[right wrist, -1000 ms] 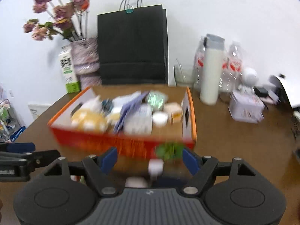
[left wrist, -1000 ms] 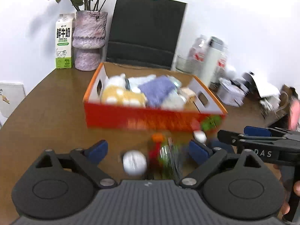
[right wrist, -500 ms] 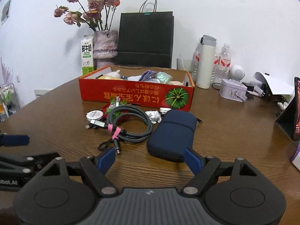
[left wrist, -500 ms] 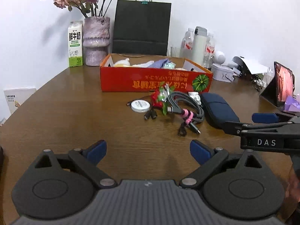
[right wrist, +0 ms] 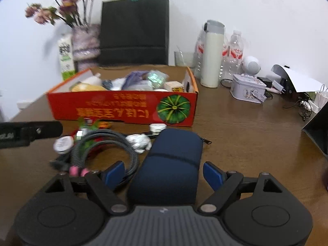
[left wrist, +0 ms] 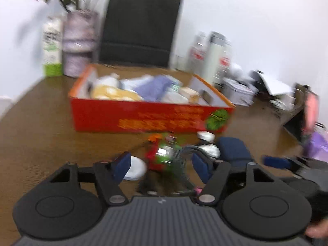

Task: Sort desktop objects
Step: 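Grasp the navy pouch with the right gripper while the left grasps the black cable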

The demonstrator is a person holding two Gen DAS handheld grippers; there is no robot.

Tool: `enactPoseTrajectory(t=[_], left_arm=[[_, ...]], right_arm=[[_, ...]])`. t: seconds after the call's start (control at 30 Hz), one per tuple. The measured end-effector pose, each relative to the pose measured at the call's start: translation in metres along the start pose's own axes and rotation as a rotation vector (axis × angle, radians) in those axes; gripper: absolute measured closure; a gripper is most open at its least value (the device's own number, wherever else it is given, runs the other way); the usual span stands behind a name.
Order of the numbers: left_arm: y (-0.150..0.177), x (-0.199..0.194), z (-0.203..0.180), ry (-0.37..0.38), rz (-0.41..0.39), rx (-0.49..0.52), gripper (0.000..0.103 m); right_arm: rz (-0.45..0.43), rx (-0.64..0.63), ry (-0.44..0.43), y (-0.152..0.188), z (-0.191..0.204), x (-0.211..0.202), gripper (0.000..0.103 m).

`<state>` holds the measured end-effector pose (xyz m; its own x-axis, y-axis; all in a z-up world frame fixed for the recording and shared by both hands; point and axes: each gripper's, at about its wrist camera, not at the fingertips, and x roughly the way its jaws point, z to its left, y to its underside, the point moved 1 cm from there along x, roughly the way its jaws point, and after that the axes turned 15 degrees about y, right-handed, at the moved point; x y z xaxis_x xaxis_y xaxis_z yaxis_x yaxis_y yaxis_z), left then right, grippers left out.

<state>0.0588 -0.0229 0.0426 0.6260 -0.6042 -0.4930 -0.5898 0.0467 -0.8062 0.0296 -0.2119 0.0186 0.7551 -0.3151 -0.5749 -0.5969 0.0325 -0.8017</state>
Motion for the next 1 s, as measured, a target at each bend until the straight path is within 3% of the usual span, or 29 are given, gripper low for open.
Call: enactPoseTrajectory(t=[0.03,0.1,0.13,0.27,0.33,0.53,0.63,0.83,1.0], left_arm=[[0.002,0.006,-0.003,0.021,0.017,0.007,0.036],[0.007,0.024,-0.010,-0.011,0.077,0.045,0.058],[0.008,0.031,-0.013,-0.043,0.101,0.054,0.083],[0.008,0.040,-0.014,-0.002,0.131,0.000,0.084],[0.009,0.038,-0.016,-0.016,0.143,-0.016,0.085],[0.018,-0.022,-0.048,-0.040,-0.006,0.058,0.093],[0.029,-0.052,-0.062,-0.051,-0.035,0.106,0.096],[0.051,-0.103,-0.064,-0.056,-0.047,0.059,0.098],[0.072,-0.111,-0.059,-0.049,0.007,0.062,0.097]], right_arm=[[0.003,-0.005,0.002,-0.001,0.001,0.005,0.021],[0.011,-0.020,0.000,-0.002,0.002,0.014,0.024],[0.020,-0.028,0.004,-0.002,0.002,0.019,0.029],[0.031,-0.019,-0.024,0.001,-0.005,0.023,0.030],[0.031,-0.018,-0.027,0.004,-0.008,0.022,0.031],[0.017,-0.033,-0.045,0.009,-0.013,0.004,0.046],[0.015,-0.007,-0.089,0.014,-0.021,-0.013,0.049],[-0.017,-0.021,-0.122,0.031,-0.026,-0.055,0.053],[-0.025,-0.072,-0.150,0.041,-0.019,-0.080,0.054]])
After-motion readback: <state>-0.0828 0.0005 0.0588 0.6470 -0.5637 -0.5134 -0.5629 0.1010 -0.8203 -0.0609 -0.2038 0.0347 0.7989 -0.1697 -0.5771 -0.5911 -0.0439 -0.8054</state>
